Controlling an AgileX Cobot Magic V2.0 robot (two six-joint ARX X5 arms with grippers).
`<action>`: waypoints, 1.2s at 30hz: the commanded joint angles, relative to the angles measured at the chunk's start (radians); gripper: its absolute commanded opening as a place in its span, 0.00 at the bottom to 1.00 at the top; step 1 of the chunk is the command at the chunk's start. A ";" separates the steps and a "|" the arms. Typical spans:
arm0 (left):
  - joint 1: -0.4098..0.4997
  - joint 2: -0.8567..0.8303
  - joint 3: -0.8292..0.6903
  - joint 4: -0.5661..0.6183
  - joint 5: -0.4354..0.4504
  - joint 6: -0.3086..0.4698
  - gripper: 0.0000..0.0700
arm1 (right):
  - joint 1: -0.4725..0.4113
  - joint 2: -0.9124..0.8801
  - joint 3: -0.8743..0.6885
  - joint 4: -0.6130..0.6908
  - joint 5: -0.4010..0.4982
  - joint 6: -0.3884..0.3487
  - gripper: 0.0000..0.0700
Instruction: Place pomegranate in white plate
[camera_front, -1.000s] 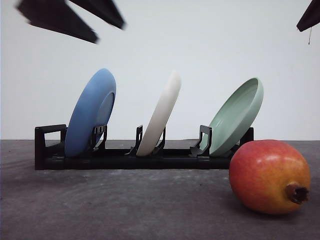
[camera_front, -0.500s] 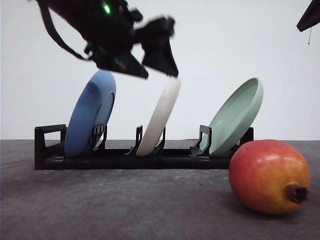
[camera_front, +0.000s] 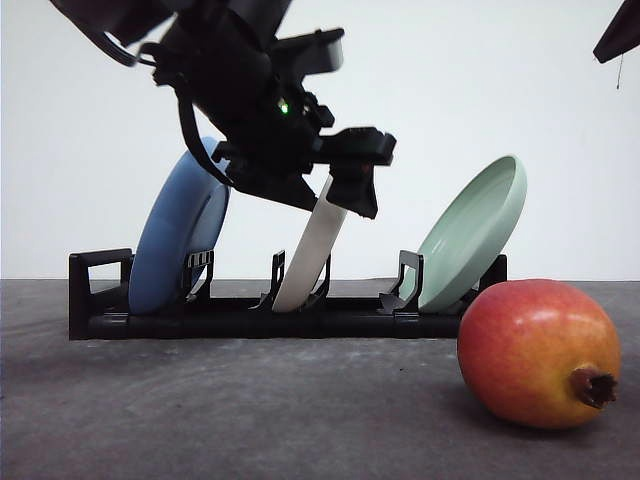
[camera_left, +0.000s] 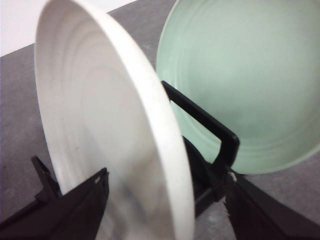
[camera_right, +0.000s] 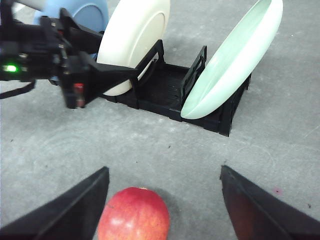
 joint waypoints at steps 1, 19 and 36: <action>-0.009 0.017 0.025 0.011 -0.008 -0.003 0.47 | 0.005 0.003 0.018 0.010 -0.001 -0.003 0.64; -0.010 -0.002 0.025 -0.005 -0.006 -0.102 0.01 | 0.005 0.003 0.018 0.010 -0.001 -0.003 0.64; -0.010 -0.265 0.025 -0.159 0.018 -0.129 0.01 | 0.005 0.003 0.018 0.010 -0.001 -0.003 0.64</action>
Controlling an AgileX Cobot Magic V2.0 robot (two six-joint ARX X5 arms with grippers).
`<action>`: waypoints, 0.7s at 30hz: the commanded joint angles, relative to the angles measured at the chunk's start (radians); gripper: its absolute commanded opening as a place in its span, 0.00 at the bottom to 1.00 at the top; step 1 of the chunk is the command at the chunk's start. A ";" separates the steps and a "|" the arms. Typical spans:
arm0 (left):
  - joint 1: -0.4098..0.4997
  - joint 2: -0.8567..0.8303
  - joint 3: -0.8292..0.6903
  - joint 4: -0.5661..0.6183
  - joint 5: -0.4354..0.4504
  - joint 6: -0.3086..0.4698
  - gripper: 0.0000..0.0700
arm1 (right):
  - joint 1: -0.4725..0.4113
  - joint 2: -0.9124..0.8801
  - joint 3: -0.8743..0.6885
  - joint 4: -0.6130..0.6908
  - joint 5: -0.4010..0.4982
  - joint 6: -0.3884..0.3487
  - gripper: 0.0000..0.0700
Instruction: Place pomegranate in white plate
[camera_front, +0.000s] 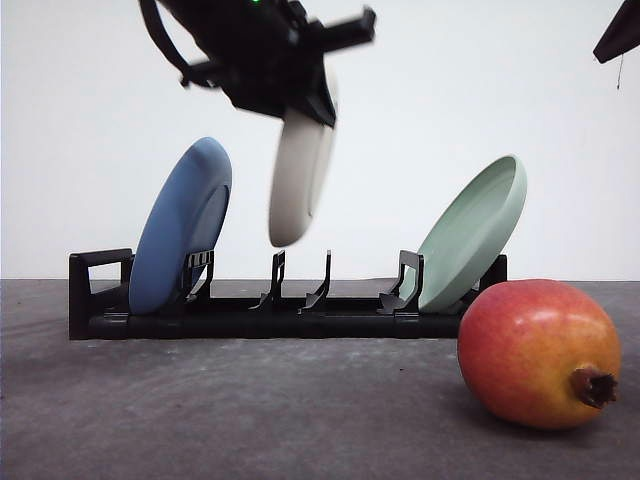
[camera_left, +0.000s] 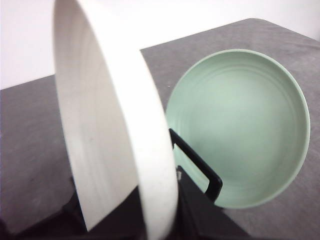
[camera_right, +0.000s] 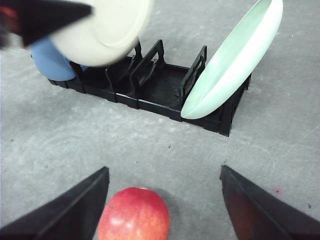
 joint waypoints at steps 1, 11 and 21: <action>-0.008 -0.029 0.019 -0.016 0.018 -0.018 0.01 | 0.005 0.003 0.018 0.010 -0.001 -0.003 0.64; -0.032 -0.249 0.008 -0.223 0.114 -0.094 0.01 | 0.005 0.004 0.018 0.010 -0.001 -0.003 0.64; -0.100 -0.497 -0.204 -0.226 0.106 -0.107 0.01 | 0.005 0.004 0.018 0.009 -0.001 -0.003 0.64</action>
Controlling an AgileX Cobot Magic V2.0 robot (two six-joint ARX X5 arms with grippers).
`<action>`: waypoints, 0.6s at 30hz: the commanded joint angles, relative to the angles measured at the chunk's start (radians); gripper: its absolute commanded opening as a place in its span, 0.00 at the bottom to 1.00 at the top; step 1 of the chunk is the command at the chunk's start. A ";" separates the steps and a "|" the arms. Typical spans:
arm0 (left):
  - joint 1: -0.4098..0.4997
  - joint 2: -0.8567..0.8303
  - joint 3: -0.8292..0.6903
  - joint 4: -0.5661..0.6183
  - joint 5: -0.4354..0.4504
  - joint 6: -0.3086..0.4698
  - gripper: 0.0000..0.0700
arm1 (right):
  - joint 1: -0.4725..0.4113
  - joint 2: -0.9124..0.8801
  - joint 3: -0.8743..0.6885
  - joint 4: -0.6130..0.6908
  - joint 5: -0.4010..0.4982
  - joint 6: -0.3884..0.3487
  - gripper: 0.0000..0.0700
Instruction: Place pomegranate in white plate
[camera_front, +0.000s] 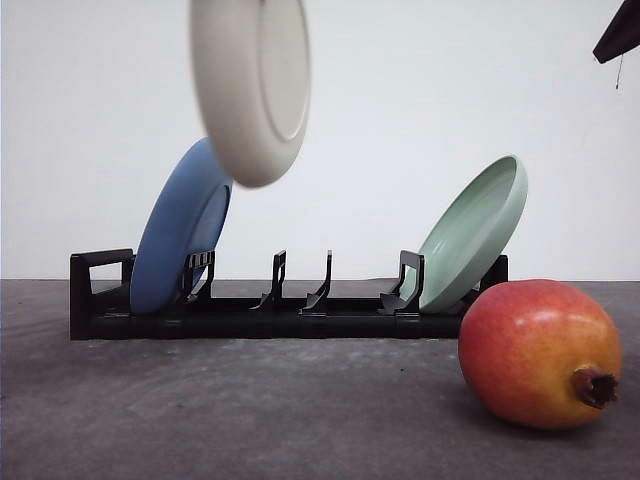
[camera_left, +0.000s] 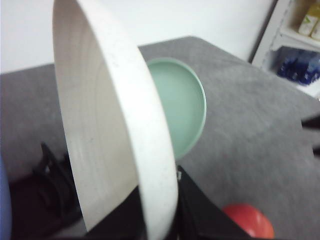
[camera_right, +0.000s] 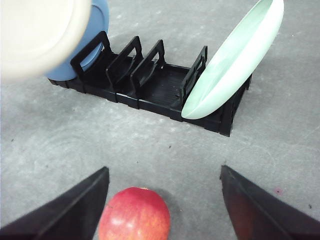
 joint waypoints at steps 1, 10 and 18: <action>-0.019 -0.029 -0.020 0.013 -0.009 -0.008 0.01 | 0.005 0.004 0.018 0.009 -0.001 -0.004 0.64; -0.103 -0.107 -0.101 -0.124 -0.046 0.184 0.01 | 0.005 0.004 0.018 0.010 0.002 -0.004 0.64; -0.233 0.001 -0.101 -0.258 -0.258 0.473 0.01 | 0.005 0.004 0.018 0.010 0.003 -0.004 0.64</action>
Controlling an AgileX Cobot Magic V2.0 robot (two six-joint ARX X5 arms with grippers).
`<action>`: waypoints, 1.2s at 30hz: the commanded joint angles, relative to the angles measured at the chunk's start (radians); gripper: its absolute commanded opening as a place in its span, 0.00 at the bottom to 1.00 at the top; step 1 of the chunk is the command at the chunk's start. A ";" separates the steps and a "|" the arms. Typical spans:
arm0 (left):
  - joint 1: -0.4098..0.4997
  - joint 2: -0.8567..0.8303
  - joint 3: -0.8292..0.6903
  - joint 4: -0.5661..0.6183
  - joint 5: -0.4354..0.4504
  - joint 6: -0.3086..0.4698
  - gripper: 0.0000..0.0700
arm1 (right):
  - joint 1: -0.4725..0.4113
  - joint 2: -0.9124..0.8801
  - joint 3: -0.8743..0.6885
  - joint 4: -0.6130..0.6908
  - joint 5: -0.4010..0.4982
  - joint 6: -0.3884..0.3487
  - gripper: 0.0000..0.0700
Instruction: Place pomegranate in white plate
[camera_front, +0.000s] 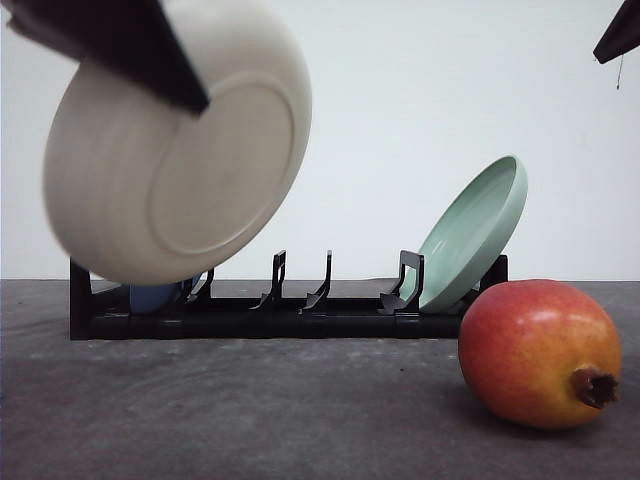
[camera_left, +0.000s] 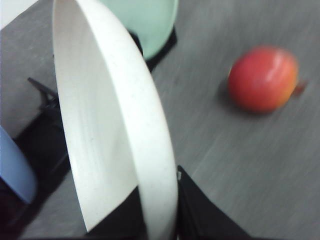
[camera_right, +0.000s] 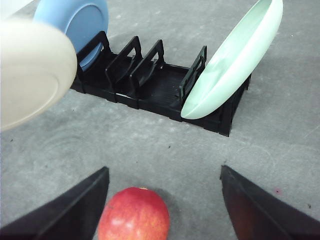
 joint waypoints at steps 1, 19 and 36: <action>-0.031 0.042 0.005 0.013 -0.042 0.121 0.01 | 0.005 0.004 0.018 0.010 0.001 -0.004 0.64; -0.216 0.440 0.006 0.018 -0.227 0.208 0.04 | 0.005 0.004 0.018 0.010 0.006 -0.013 0.64; -0.215 0.429 0.034 -0.171 -0.206 0.117 0.46 | 0.005 0.004 0.018 0.010 0.008 -0.013 0.64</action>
